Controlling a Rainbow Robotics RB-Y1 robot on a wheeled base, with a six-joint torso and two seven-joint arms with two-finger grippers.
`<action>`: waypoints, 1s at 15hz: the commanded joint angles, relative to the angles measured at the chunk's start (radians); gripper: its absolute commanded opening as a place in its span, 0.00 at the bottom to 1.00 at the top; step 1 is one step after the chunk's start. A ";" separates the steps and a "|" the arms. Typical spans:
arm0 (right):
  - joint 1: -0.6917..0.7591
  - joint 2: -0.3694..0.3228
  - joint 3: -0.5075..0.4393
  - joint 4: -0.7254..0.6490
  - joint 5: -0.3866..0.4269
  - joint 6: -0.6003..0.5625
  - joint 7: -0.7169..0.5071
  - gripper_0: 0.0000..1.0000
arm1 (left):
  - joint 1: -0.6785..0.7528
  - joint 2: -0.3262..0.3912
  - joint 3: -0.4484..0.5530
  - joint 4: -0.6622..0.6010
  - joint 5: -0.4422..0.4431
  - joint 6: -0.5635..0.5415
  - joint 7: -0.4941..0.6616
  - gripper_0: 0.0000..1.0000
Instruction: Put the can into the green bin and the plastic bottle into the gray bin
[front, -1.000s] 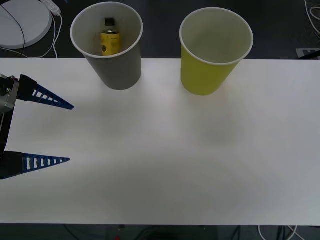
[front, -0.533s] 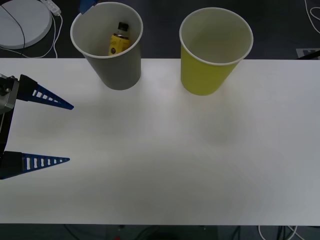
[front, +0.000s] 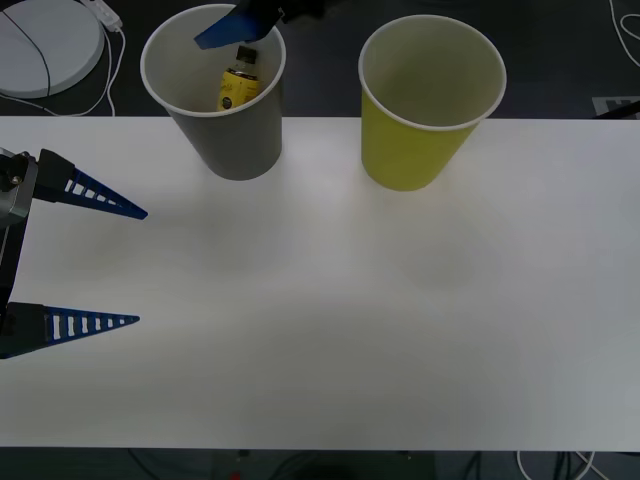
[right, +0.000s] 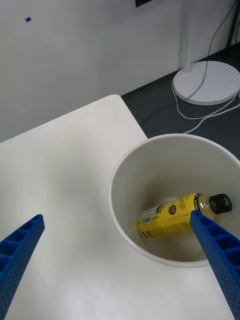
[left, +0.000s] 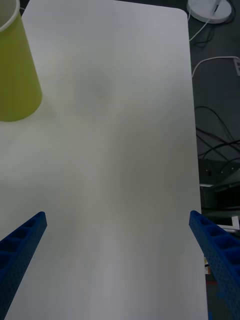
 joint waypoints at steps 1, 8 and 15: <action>0.086 -0.074 -0.062 -0.116 0.015 0.023 0.032 1.00 | 0.000 0.000 0.000 0.000 0.000 0.000 0.000 1.00; 0.377 -0.240 -0.241 -0.317 -0.125 0.037 0.391 1.00 | 0.000 0.000 0.000 0.000 0.000 0.000 0.000 1.00; 0.808 -0.311 -0.559 -0.435 -0.191 -0.028 0.750 1.00 | 0.000 0.000 0.000 0.000 0.000 0.000 0.000 1.00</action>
